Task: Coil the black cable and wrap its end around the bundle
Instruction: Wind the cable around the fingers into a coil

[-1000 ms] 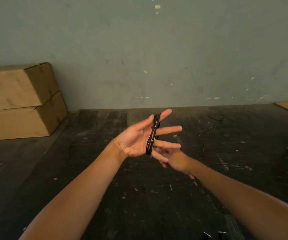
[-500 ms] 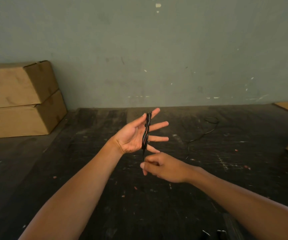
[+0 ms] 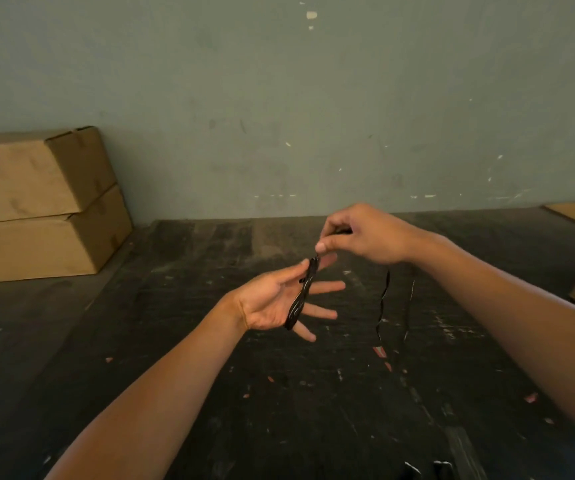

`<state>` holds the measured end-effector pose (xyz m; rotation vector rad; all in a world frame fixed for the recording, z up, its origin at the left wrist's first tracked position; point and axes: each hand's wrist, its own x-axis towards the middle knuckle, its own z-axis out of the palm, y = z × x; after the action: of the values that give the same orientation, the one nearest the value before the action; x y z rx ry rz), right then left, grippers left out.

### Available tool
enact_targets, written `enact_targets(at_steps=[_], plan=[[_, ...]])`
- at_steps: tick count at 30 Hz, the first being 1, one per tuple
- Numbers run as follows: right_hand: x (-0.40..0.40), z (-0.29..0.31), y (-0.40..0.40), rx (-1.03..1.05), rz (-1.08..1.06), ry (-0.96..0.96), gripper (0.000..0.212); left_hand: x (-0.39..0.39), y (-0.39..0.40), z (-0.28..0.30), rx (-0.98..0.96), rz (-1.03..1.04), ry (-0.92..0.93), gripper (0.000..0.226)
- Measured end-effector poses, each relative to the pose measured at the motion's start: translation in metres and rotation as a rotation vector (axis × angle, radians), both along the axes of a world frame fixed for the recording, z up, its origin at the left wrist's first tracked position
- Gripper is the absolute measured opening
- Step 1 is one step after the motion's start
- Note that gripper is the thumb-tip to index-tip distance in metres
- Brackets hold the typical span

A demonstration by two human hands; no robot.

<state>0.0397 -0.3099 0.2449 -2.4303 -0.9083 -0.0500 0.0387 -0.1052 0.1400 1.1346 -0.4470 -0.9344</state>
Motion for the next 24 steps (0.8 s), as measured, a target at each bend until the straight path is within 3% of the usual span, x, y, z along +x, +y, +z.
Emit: enact_targets(at_steps=[7, 15, 21, 24], plan=[[0.03, -0.016, -0.016, 0.124, -0.029, 0.024, 0.001, -0.01, -0.003, 0.008, -0.009, -0.12, -0.039, 0.049], [0.032, -0.098, -0.017, 0.426, -0.119, 0.301, 0.022, -0.01, -0.007, 0.035, -0.094, -0.172, -0.109, 0.051], [-0.011, -0.158, 0.025, 0.453, -0.116, 0.546, 0.028, -0.002, -0.012, 0.044, -0.143, -0.181, -0.115, 0.051], [-0.028, -0.163, 0.04, 0.446, -0.056, 0.569, 0.031, 0.005, -0.008, 0.042, -0.169, -0.166, -0.085, 0.051]])
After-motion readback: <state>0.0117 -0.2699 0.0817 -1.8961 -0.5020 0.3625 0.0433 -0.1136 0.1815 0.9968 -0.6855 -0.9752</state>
